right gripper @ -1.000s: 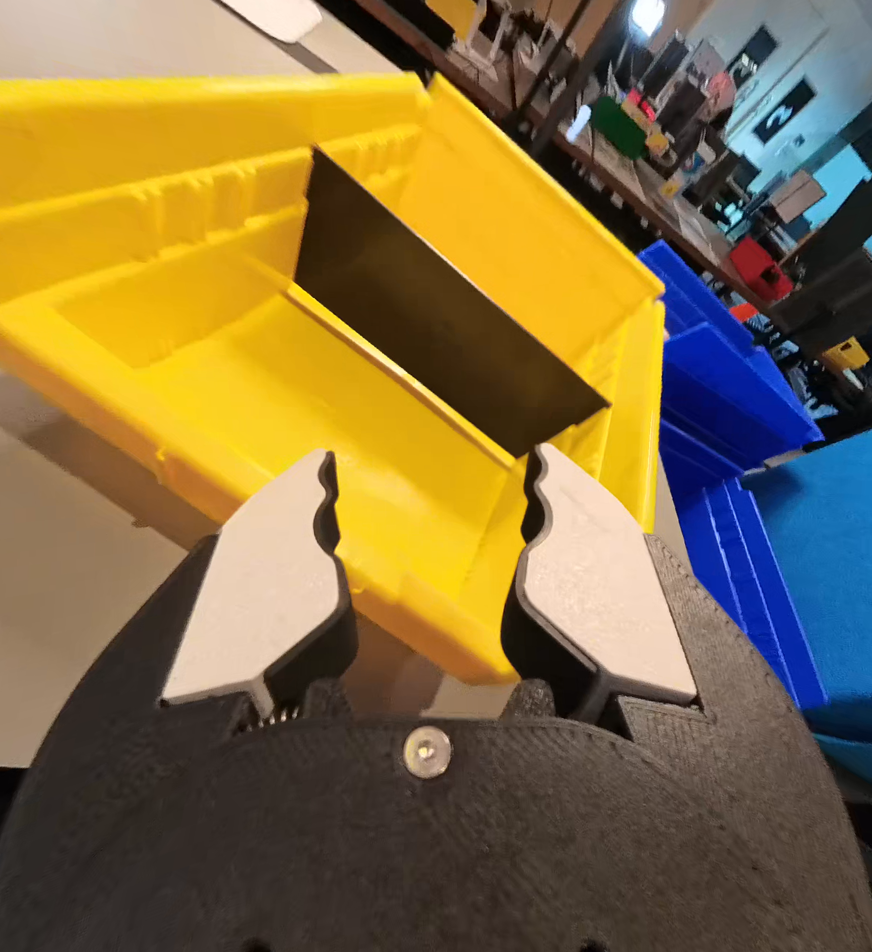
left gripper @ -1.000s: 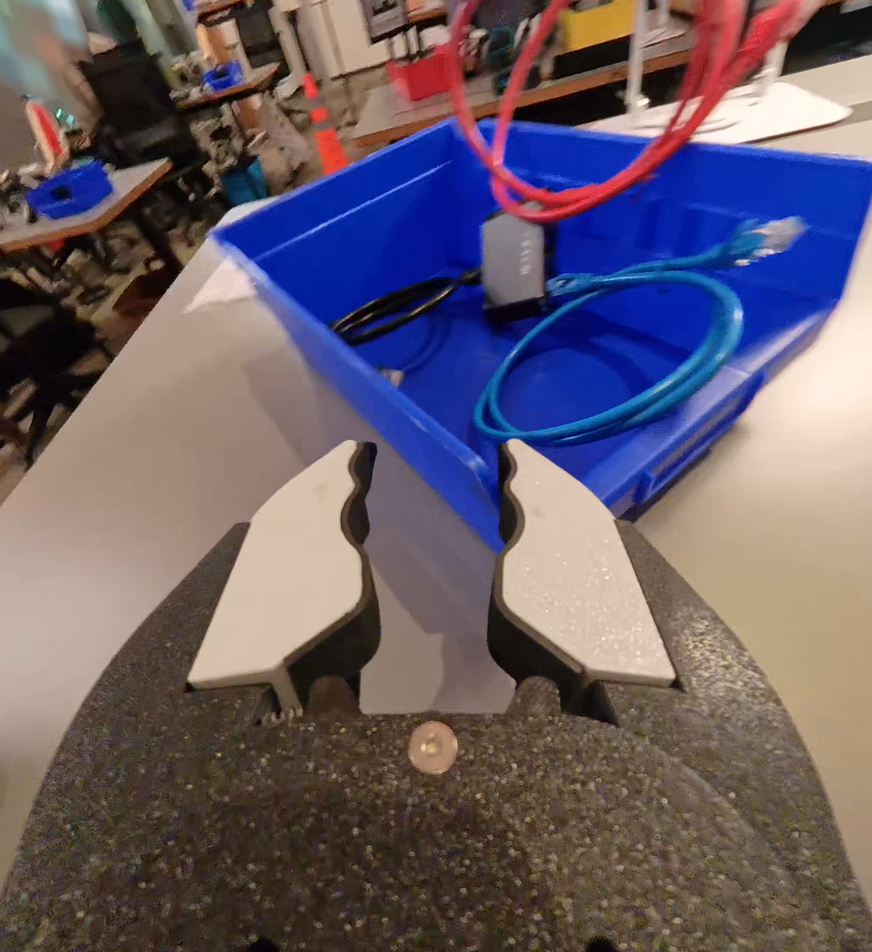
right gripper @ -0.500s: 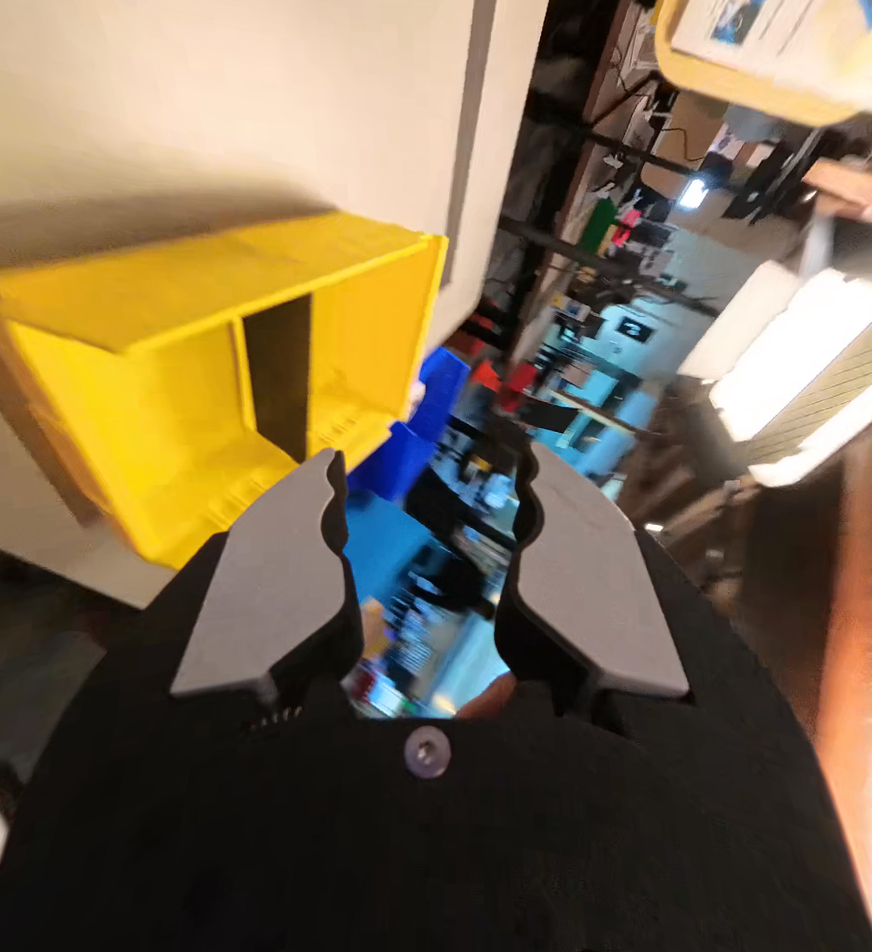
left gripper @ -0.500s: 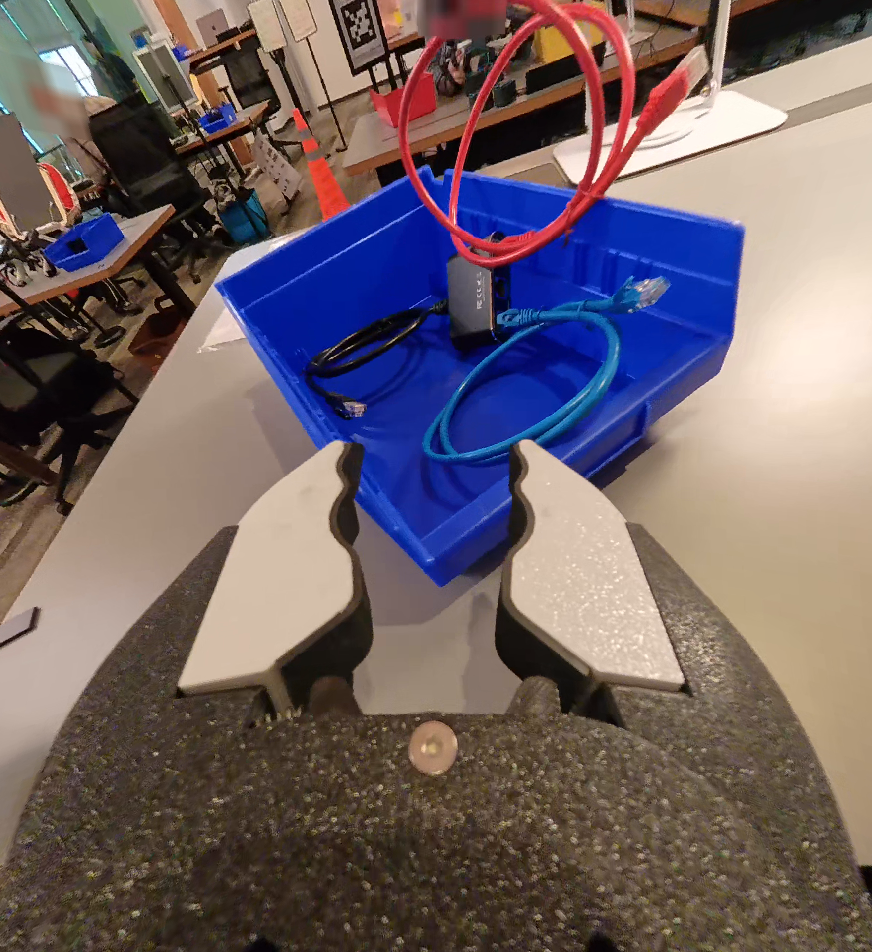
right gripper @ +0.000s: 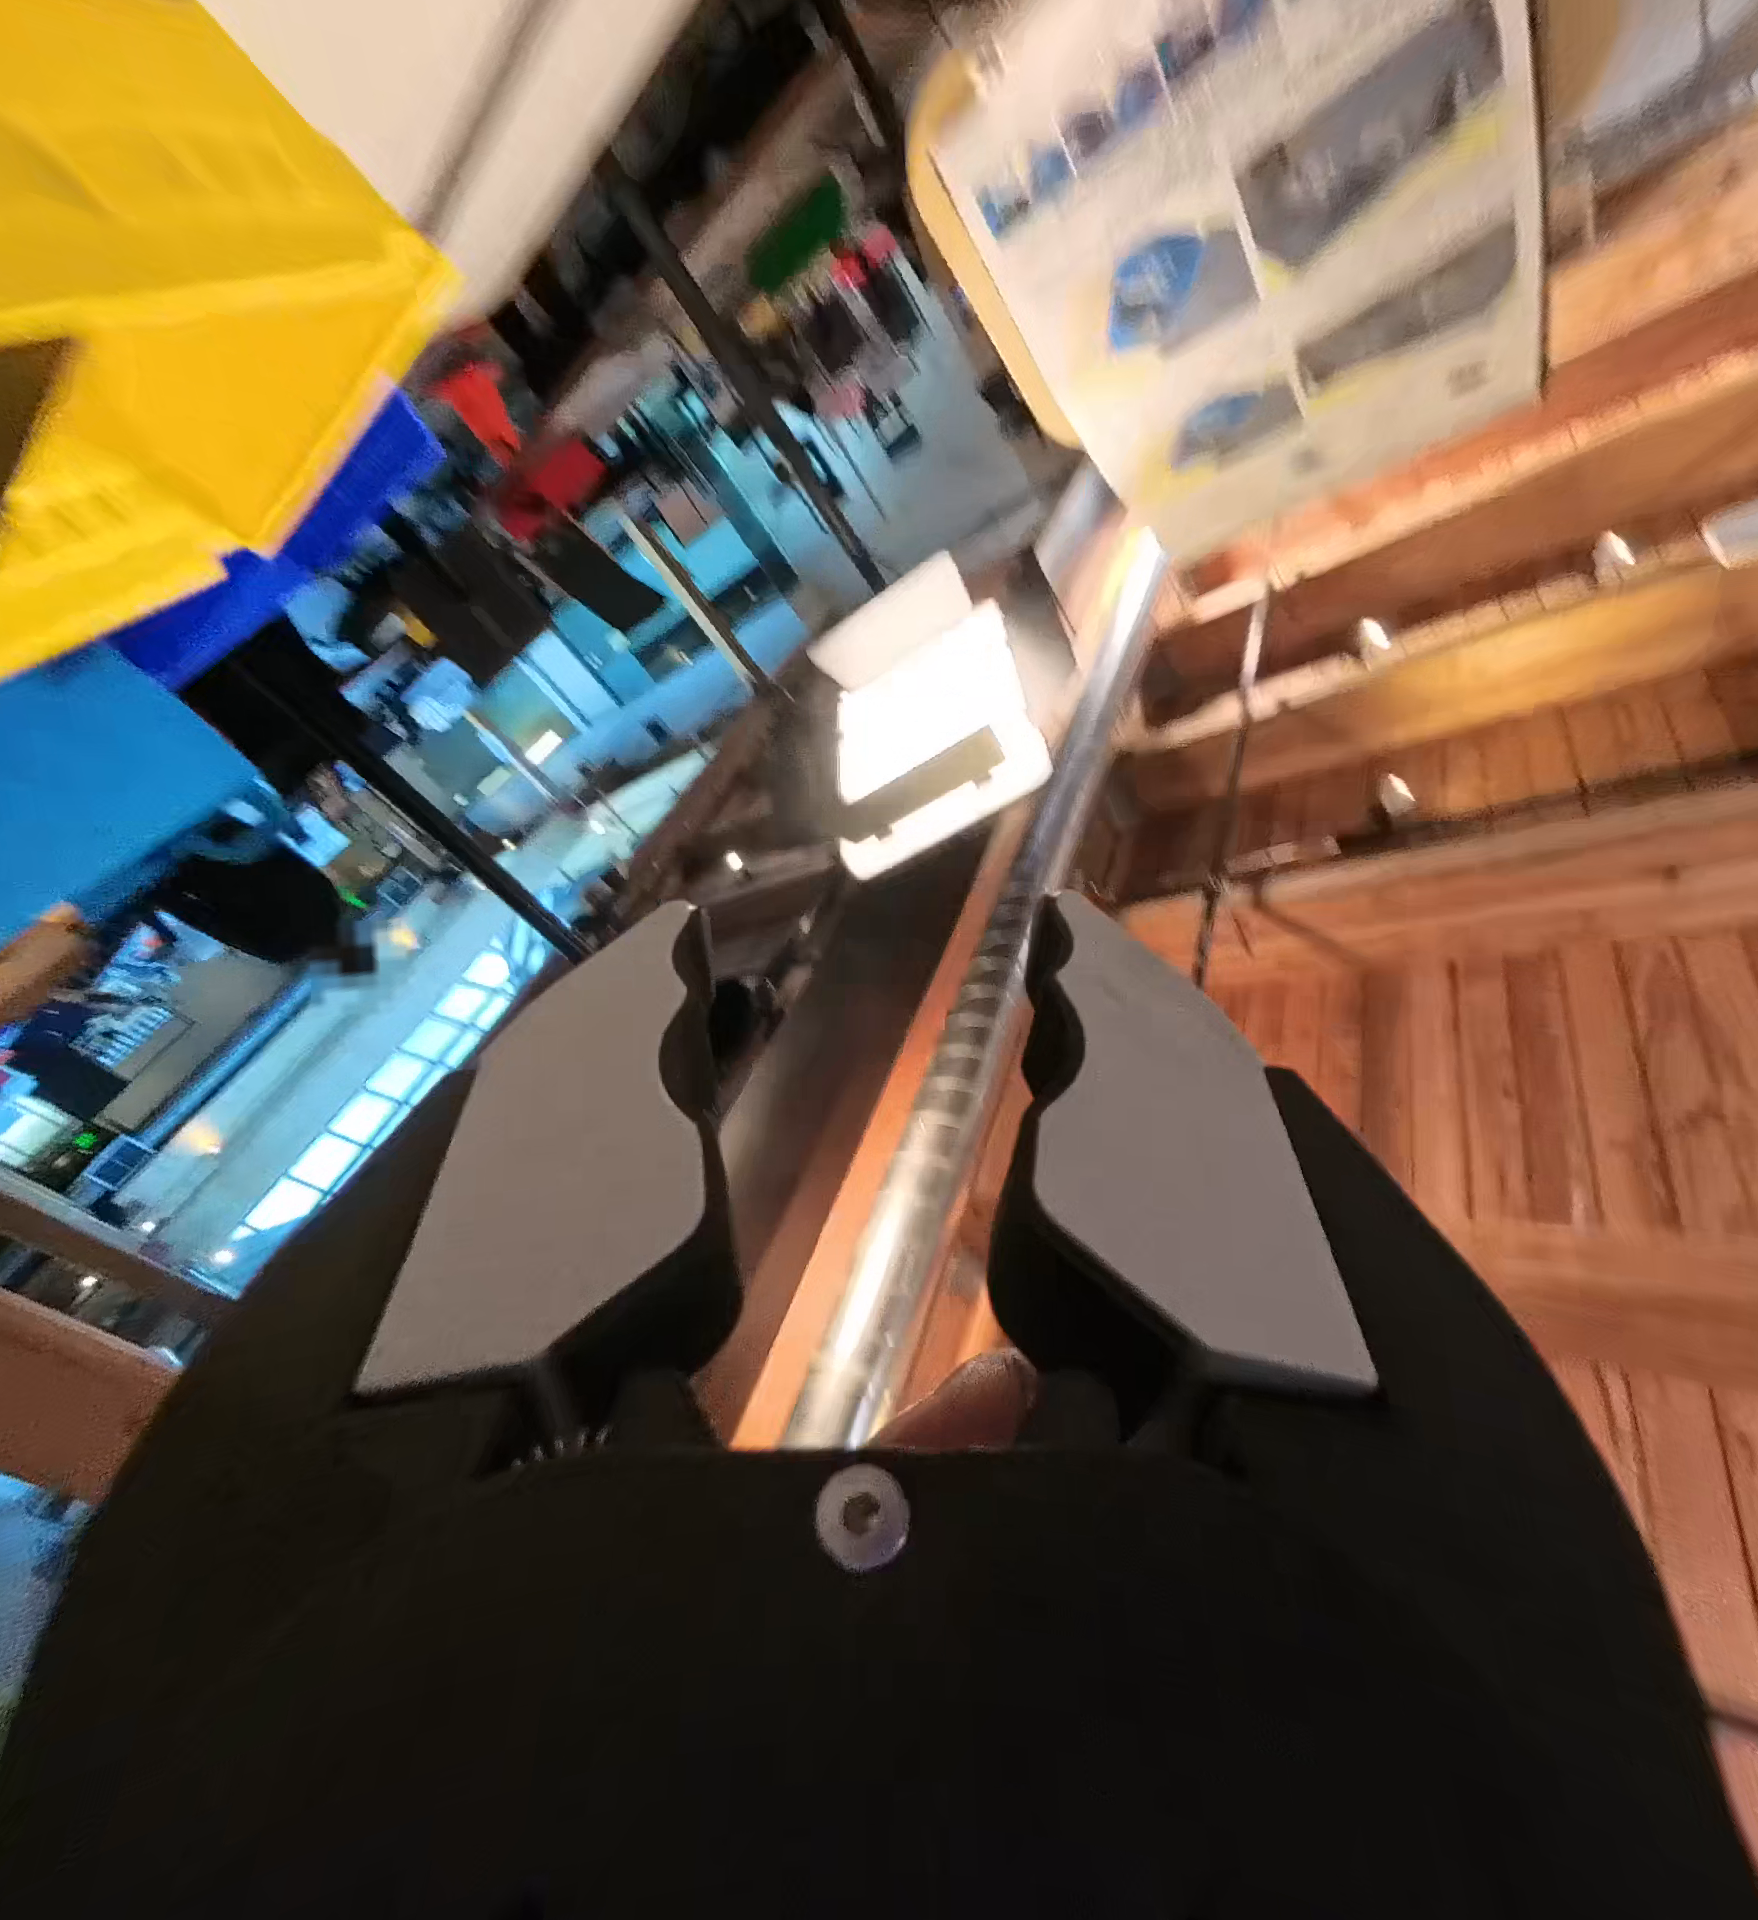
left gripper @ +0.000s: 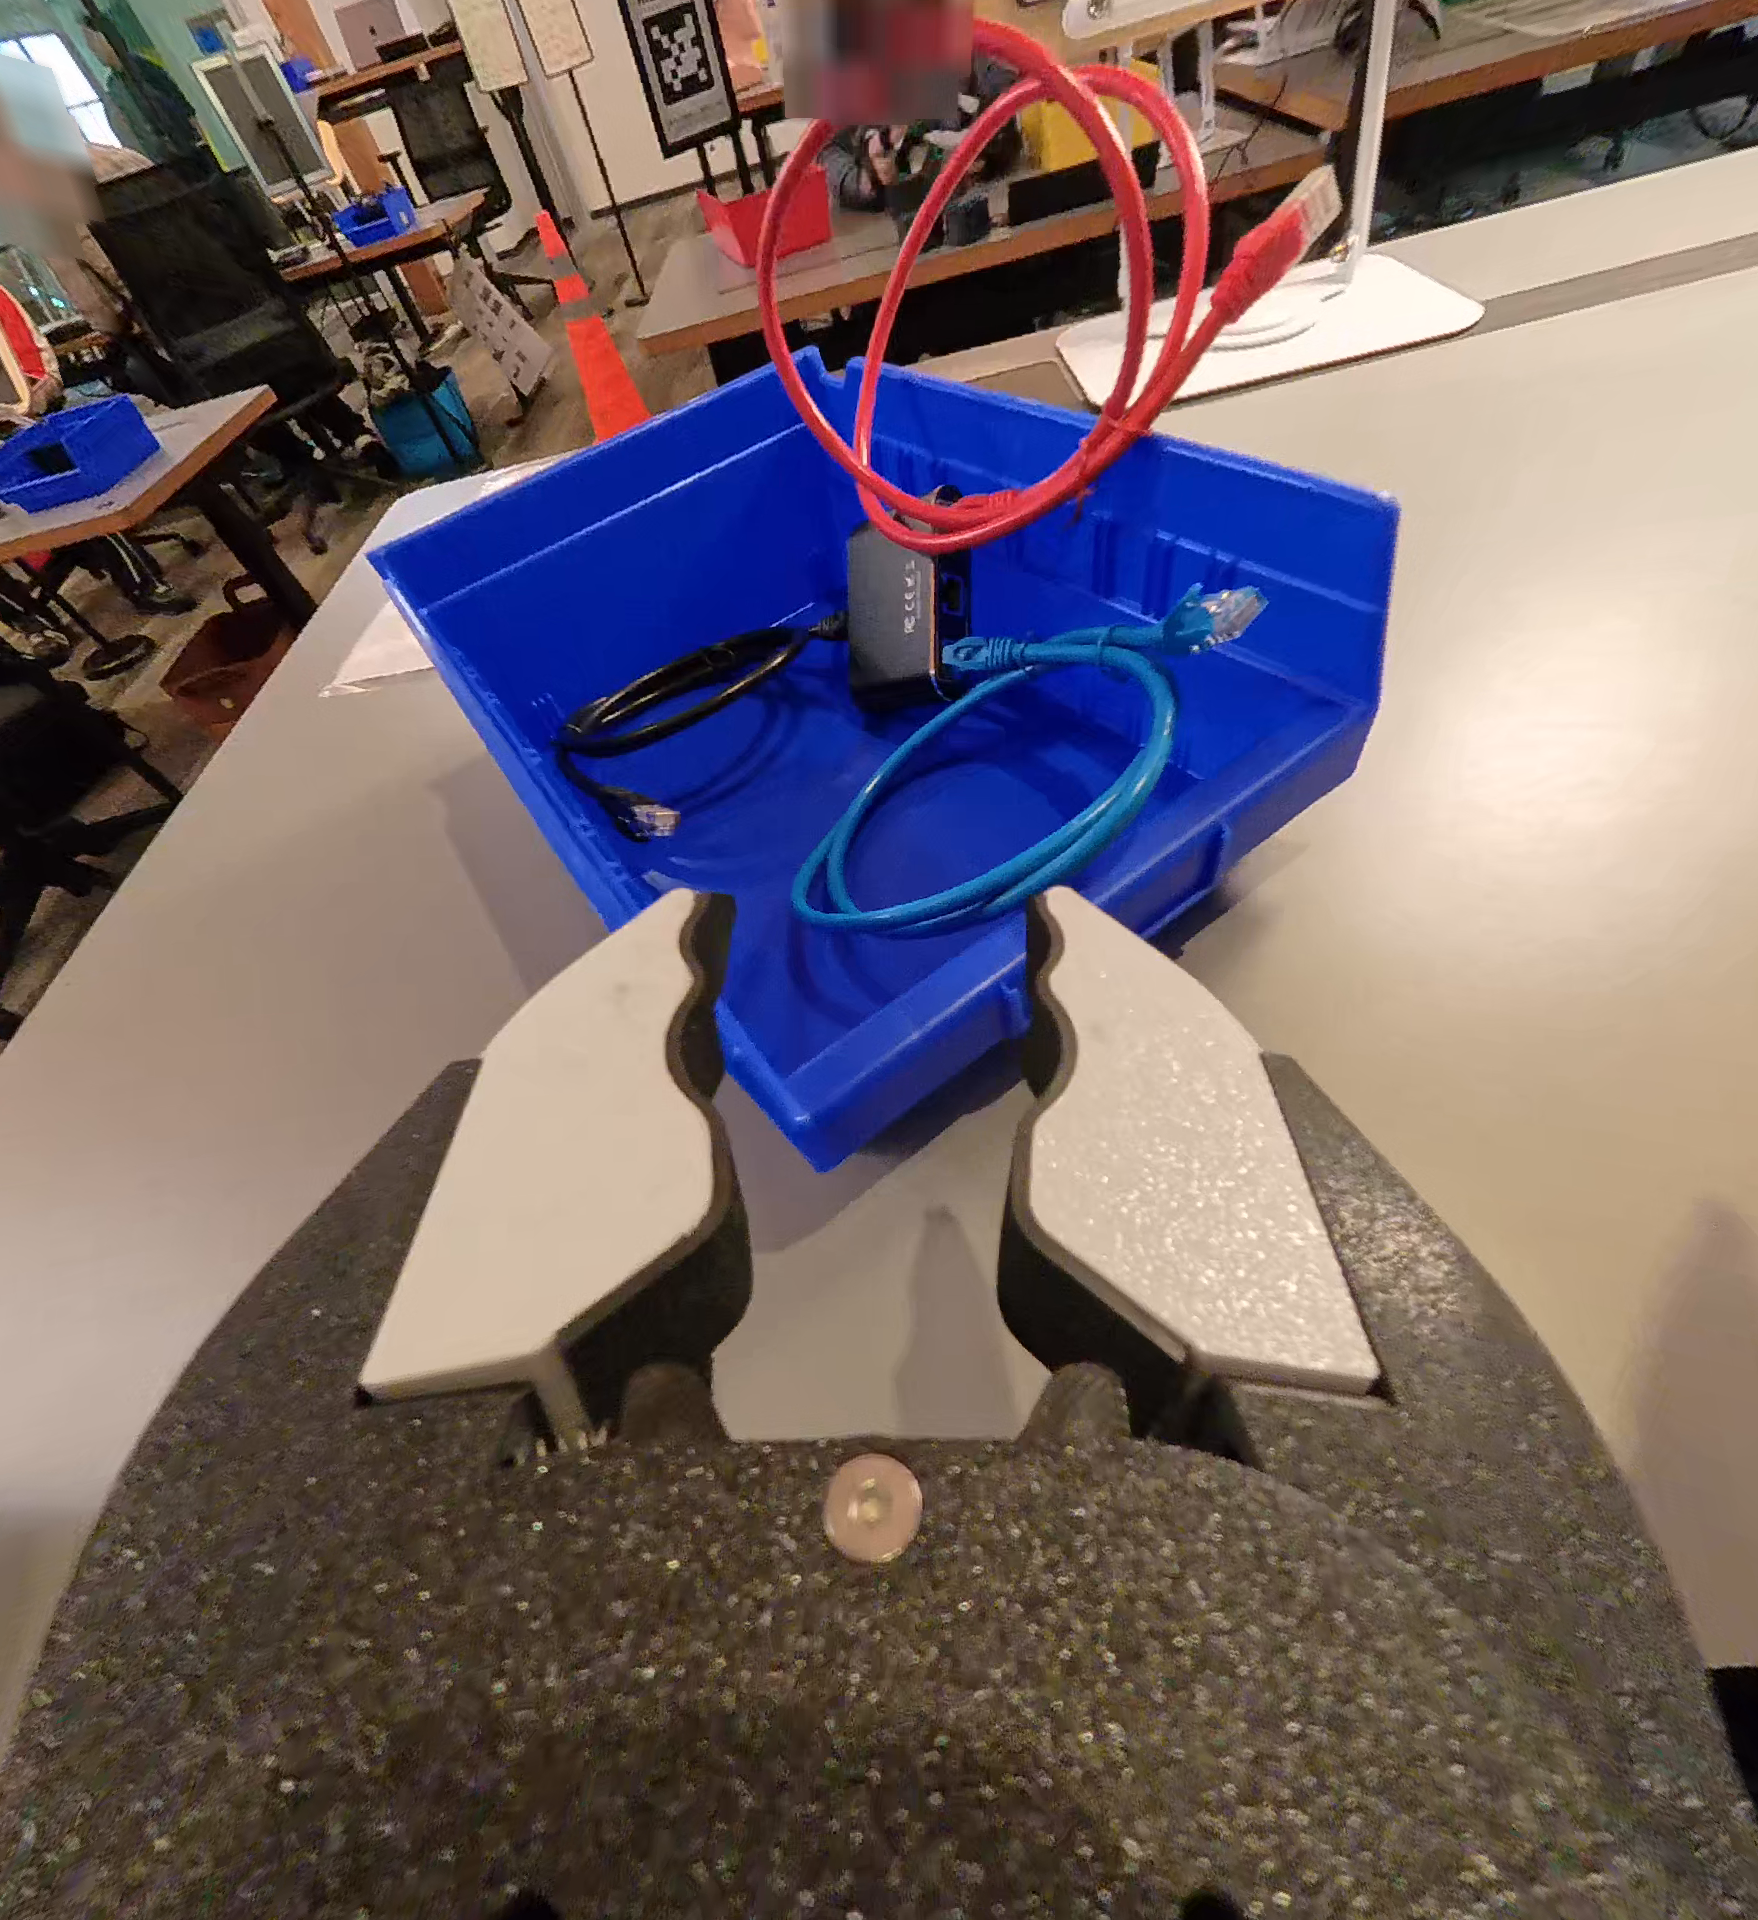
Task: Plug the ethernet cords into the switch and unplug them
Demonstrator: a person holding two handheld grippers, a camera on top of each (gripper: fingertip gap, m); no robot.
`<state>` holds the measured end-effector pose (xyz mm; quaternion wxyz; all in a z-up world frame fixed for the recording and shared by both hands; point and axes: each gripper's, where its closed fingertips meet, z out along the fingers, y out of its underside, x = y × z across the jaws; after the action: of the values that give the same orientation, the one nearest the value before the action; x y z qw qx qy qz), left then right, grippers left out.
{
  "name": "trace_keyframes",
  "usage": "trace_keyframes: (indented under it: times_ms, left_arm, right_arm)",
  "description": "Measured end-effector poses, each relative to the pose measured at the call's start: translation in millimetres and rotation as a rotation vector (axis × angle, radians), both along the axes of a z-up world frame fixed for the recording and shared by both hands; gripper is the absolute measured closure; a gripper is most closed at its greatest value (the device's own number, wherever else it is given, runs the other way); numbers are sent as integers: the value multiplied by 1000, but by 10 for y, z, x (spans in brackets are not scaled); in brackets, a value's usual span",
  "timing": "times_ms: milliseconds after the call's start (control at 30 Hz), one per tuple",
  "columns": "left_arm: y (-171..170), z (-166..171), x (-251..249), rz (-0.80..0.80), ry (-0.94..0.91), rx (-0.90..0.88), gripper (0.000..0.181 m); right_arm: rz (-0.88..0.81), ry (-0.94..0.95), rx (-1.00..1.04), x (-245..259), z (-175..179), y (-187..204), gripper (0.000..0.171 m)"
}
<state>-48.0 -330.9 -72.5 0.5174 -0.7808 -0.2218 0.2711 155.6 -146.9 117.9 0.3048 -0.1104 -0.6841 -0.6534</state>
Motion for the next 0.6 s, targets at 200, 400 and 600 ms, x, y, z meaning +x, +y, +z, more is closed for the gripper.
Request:
trace_keyframes:
  times_ms: [200,400,600]
  left_arm:
    - [-29,29,83,-14,10,35,124]
    - [-58,140,-60,19,0,81,115]
    - [-13,-30,-279,36,-58,103,111]
  right_arm:
    - [-108,86,-73,28,342,154,110]
    - [54,39,-151,-83,-71,-339,114]
    - [6,317,-710,5,-963,234,113]
